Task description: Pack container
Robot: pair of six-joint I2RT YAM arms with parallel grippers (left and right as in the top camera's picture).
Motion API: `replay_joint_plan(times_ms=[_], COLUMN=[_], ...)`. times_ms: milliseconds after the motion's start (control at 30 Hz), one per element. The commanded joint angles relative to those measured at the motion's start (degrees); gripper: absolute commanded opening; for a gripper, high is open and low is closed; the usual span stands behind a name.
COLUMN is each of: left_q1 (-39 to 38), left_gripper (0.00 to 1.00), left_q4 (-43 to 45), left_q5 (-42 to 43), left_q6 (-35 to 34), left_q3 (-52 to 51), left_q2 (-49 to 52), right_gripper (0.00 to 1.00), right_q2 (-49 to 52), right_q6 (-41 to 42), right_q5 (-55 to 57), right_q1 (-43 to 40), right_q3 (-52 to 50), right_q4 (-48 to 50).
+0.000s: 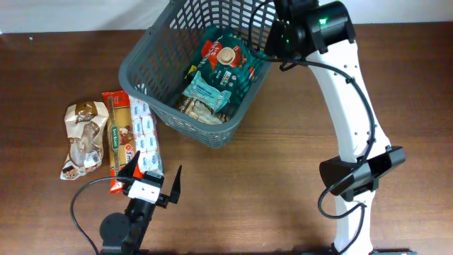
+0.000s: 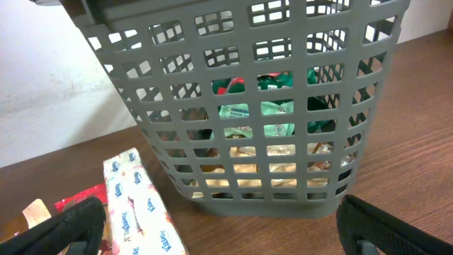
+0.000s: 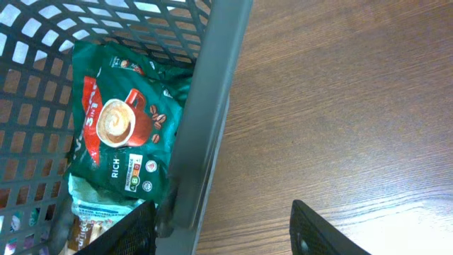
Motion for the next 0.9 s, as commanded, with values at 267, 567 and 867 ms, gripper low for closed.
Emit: replay_joint_plan(times_ms=[267, 567, 867], left_q1=[-0.2, -0.2, -0.2], left_gripper=[0.99, 0.99, 0.99], left_q4=[0.1, 0.1, 0.1], left_q5=[-0.4, -0.4, -0.4], left_q6=[-0.3, -0.3, -0.3], left_q3=[-0.5, -0.5, -0.5], left_q2=[0.2, 0.2, 0.2], right_gripper=[0.57, 0.50, 0.27], right_q2=[-0.6, 2.8, 4.2], right_q6=[0.1, 0.6, 0.6], right_q5=[3.1, 2.4, 2.4], right_q1=[2.4, 2.4, 2.4], right_q3=[-0.3, -0.3, -0.3], right_q4=[3.0, 1.0, 0.9])
